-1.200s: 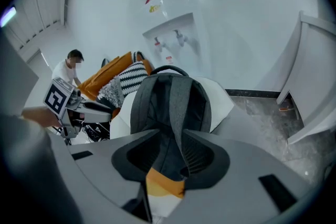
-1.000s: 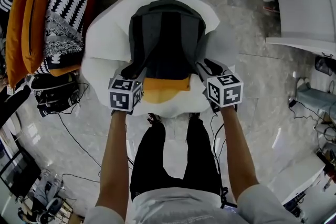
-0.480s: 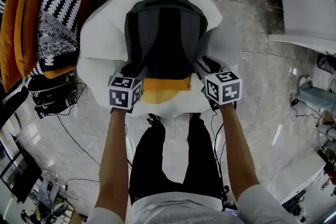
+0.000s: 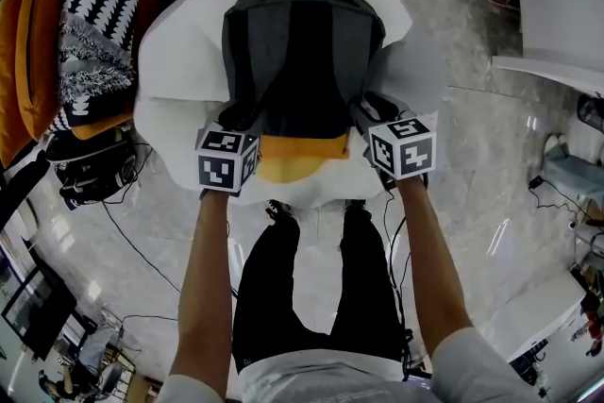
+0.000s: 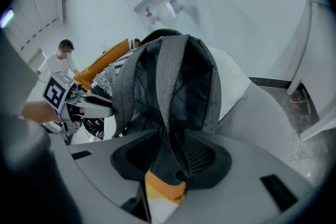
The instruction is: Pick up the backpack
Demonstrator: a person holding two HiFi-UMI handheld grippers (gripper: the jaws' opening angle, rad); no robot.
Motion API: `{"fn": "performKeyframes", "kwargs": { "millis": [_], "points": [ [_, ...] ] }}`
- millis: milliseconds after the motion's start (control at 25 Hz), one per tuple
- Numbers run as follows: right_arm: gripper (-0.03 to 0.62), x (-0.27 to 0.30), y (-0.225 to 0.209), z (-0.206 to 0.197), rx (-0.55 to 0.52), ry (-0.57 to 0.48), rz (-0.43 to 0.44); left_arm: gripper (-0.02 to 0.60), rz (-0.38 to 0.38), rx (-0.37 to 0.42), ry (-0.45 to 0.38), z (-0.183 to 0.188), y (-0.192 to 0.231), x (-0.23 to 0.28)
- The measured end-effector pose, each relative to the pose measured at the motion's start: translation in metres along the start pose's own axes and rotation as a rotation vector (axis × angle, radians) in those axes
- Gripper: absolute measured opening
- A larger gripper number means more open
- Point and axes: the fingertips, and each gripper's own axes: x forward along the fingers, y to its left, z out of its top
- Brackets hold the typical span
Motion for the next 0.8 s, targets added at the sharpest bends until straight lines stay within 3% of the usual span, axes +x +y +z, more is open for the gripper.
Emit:
{"fn": "performKeyframes", "kwargs": {
  "millis": [800],
  "points": [
    [0.127,0.043,-0.006,-0.003,-0.023,0.0,0.014,0.195,0.038,0.064,-0.026,-0.004,0.01,0.045]
  ]
}}
